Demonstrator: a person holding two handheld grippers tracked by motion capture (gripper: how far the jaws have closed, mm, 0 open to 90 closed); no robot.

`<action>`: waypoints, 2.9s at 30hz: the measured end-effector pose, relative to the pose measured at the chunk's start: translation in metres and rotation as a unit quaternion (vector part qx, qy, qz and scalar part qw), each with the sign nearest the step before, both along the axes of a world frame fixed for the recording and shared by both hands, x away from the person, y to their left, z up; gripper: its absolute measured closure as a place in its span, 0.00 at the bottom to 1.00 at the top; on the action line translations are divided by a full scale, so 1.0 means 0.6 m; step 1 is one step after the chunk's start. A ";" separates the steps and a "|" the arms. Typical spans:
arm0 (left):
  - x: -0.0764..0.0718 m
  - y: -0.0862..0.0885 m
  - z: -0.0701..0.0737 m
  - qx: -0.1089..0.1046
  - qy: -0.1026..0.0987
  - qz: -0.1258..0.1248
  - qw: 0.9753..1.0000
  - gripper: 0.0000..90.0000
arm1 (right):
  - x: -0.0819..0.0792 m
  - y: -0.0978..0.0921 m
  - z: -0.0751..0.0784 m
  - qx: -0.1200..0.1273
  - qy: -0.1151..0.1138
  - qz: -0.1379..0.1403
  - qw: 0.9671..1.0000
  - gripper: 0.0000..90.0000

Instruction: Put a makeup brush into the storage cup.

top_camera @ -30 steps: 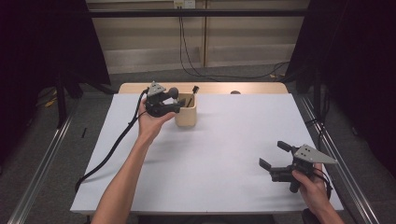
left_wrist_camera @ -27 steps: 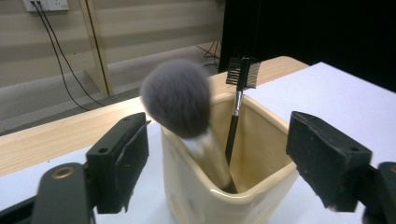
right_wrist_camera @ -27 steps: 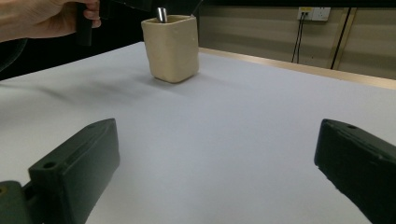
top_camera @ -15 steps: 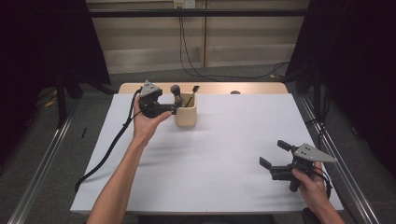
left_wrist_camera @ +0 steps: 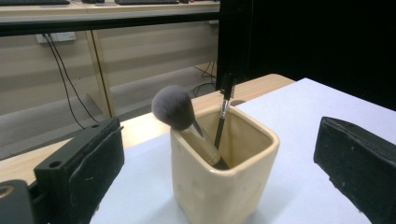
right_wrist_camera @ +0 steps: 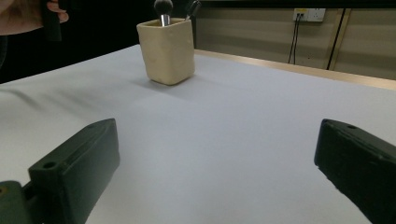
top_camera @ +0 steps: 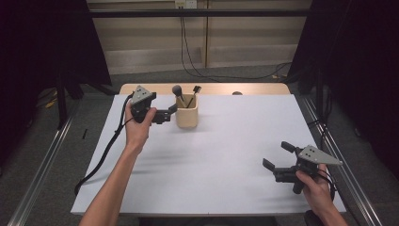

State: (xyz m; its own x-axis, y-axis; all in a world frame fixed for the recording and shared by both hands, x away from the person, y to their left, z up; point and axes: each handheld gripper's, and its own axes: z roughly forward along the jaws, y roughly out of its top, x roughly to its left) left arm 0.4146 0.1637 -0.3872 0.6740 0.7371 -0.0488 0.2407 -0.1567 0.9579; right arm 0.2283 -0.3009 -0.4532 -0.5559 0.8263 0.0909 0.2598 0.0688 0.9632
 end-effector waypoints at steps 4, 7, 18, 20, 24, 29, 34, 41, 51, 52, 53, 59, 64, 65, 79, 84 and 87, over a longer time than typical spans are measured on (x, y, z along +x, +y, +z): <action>-0.013 0.011 0.001 0.003 -0.001 0.002 1.000 0.03 | -0.004 0.000 0.002 -0.001 -0.002 -0.004 1.000 0.00; -0.025 0.018 0.001 0.004 -0.003 0.001 1.000 0.04 | -0.005 0.000 0.001 -0.002 -0.001 -0.006 1.000 0.00; -0.065 0.039 -0.009 0.012 -0.001 0.010 1.000 0.04 | -0.006 0.000 0.002 -0.003 -0.002 -0.004 1.000 0.00; -0.073 0.043 -0.008 0.017 -0.003 0.011 1.000 0.05 | -0.005 0.000 0.002 -0.003 -0.002 -0.004 1.000 0.00; -0.089 0.050 -0.005 0.012 -0.002 0.011 1.000 0.05 | -0.006 0.000 0.002 -0.004 -0.002 -0.004 1.000 0.00; -0.115 0.069 -0.004 0.005 -0.007 0.020 1.000 0.04 | -0.007 -0.002 0.002 -0.001 -0.004 -0.009 1.000 0.00; -0.138 0.082 -0.004 0.013 -0.009 0.023 1.000 0.04 | -0.010 -0.001 0.002 -0.004 -0.002 -0.008 1.000 0.00; -0.165 0.095 -0.016 0.008 -0.008 0.035 0.999 0.04 | -0.013 -0.002 0.001 -0.005 -0.002 -0.010 1.000 0.00; -0.207 0.113 -0.020 0.004 -0.011 0.040 0.999 0.03 | -0.014 -0.002 0.001 -0.006 -0.001 -0.010 1.000 0.00; -0.212 0.116 -0.020 0.006 -0.010 0.039 0.999 0.03 | -0.013 -0.002 0.001 -0.006 -0.001 -0.010 1.000 0.00; -0.218 0.118 -0.022 0.006 -0.010 0.040 0.999 0.03 | -0.014 -0.001 0.001 -0.005 -0.001 -0.009 1.000 0.00; -0.240 0.127 -0.032 0.013 -0.014 0.041 0.999 0.04 | -0.014 -0.001 0.001 -0.005 -0.001 -0.010 1.000 0.00; -0.250 0.142 -0.041 0.018 -0.014 0.060 0.998 0.04 | -0.014 -0.001 0.001 -0.006 -0.002 -0.010 1.000 0.00; -0.252 0.145 -0.043 0.028 -0.012 0.057 0.998 0.04 | -0.014 -0.001 0.001 -0.006 -0.002 -0.010 1.000 0.00; -0.273 0.151 -0.058 0.021 -0.019 0.060 0.998 0.03 | -0.016 -0.002 0.001 -0.009 -0.003 -0.009 1.000 0.00; -0.275 0.158 -0.063 0.024 -0.039 0.075 0.996 0.03 | -0.017 -0.001 0.001 -0.009 -0.003 -0.008 1.000 0.00; -0.275 0.155 -0.067 0.030 -0.036 0.072 0.996 0.03 | -0.017 -0.001 0.001 -0.010 -0.004 -0.007 1.000 0.00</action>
State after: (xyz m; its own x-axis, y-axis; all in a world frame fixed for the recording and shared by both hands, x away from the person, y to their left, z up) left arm 0.2494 0.2567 -0.4275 0.5616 0.8263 0.0432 0.1961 -0.1837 0.9632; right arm 0.2184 -0.3012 -0.4525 -0.5441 0.8361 0.0698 0.2541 0.0849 0.9634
